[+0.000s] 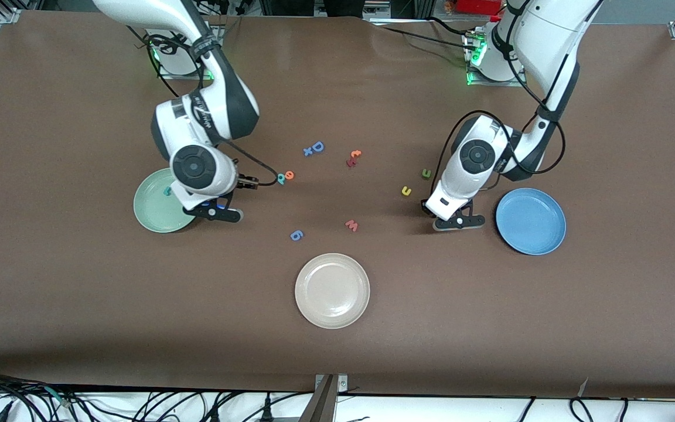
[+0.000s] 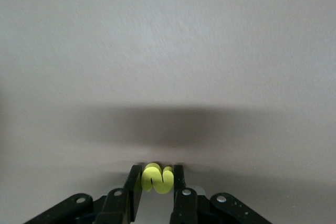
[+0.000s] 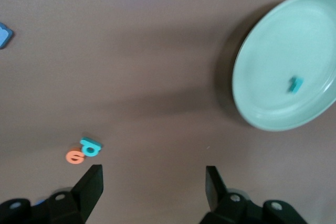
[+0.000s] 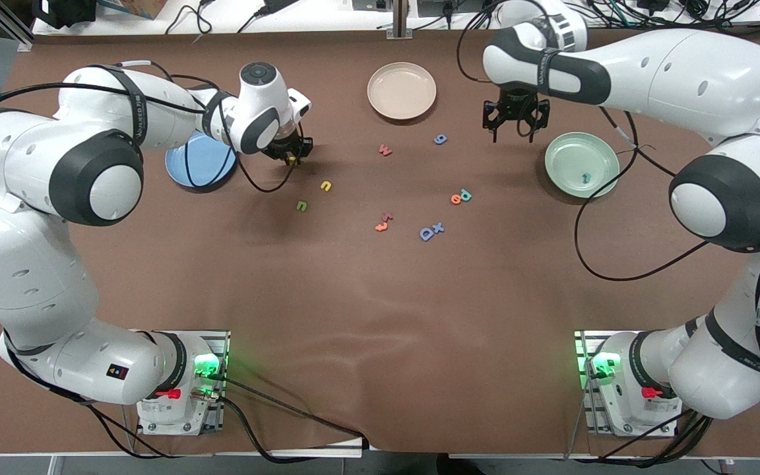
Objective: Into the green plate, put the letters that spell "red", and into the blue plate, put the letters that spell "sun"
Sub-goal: 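Lift the yellow 2 with the left gripper while the right reaches teal p, then place the yellow 2 on the blue plate while the right grasps teal p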
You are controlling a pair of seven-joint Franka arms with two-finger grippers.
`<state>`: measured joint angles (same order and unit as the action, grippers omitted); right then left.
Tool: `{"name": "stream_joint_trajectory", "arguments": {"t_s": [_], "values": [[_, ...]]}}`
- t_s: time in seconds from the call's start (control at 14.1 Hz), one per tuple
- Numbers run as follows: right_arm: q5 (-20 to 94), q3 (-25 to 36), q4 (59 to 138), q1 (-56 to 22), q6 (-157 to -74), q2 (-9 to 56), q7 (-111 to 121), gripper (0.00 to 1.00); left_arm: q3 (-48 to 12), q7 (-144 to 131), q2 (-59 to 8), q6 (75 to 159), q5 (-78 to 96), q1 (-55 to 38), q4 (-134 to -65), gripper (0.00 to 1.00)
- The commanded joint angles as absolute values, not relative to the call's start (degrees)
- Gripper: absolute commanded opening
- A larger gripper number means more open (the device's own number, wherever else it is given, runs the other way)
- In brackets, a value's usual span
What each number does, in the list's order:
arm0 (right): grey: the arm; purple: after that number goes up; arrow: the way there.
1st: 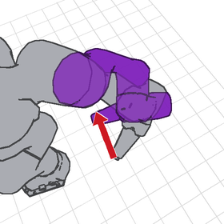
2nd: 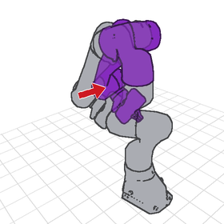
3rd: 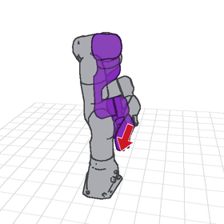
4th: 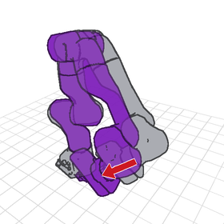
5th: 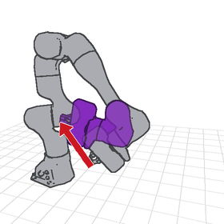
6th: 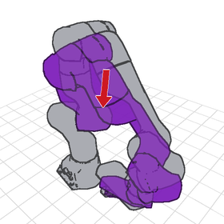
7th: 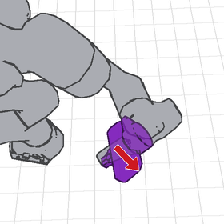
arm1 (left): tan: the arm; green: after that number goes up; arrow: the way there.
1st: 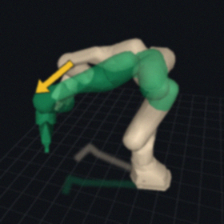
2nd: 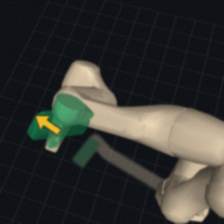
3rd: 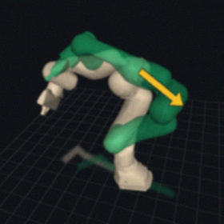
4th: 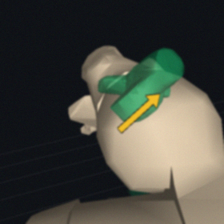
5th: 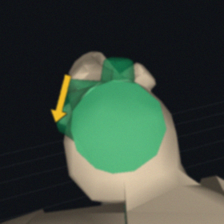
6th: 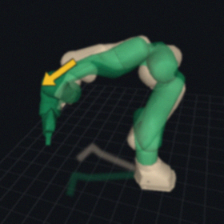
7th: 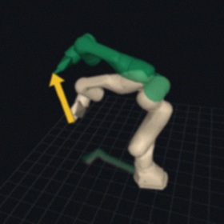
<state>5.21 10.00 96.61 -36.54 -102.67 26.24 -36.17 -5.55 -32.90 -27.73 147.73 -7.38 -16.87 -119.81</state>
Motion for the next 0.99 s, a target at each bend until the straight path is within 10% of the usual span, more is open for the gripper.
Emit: {"name": "stream_joint_trajectory", "arguments": {"t_s": [0.0, 0.92], "values": [[6.3, 9.9, 99.0, -40.1, -105.4, 25.5, -46.1, 0.87, -3.3, -27.4, -23.7, 144.0, -9.5, -16.7, -120.2, 0.00], [6.3, 3.3, 126.3, -41.0, -142.2, 19.0, -68.8, 0.83, 4.3, 5.4, -17.5, 140.7, -8.4, -13.6, -122.6, 0.04]]}}
